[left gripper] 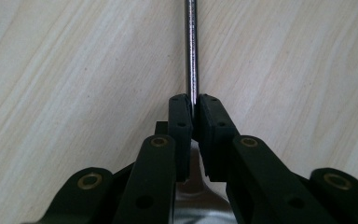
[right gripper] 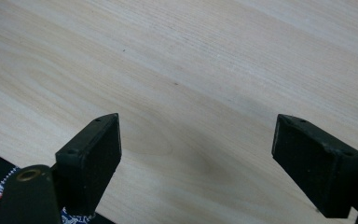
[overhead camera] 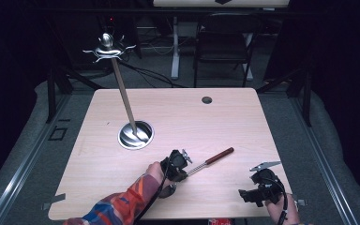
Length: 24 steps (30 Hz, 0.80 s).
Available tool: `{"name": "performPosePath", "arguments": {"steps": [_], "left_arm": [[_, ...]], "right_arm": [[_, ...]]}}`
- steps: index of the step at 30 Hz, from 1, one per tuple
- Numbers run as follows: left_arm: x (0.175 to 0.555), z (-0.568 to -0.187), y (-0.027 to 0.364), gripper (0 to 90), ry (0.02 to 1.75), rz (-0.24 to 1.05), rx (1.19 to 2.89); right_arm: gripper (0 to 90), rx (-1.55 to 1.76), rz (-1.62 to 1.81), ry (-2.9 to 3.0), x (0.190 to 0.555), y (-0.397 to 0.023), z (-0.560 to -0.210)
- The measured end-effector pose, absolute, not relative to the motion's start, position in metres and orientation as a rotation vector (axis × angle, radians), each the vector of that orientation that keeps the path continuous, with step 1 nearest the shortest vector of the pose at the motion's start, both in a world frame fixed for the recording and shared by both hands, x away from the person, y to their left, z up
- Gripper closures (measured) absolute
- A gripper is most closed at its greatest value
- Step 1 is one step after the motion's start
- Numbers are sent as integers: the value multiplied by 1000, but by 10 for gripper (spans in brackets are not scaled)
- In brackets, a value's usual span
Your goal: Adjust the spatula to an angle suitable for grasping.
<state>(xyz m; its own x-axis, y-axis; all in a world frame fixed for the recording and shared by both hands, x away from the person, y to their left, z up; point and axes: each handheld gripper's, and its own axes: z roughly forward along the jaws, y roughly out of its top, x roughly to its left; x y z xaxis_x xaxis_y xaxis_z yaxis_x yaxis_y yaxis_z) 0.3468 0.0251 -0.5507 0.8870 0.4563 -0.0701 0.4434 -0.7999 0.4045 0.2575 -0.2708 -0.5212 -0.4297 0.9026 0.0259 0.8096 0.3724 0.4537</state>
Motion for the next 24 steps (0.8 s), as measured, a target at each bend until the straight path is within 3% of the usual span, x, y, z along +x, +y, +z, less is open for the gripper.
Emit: {"name": "performPosePath", "arguments": {"steps": [24], "left_arm": [[349, -548, 78, 839, 639, 24, 2704]], "right_arm": [[153, 1534, 597, 2417, 257, -270, -522]]}}
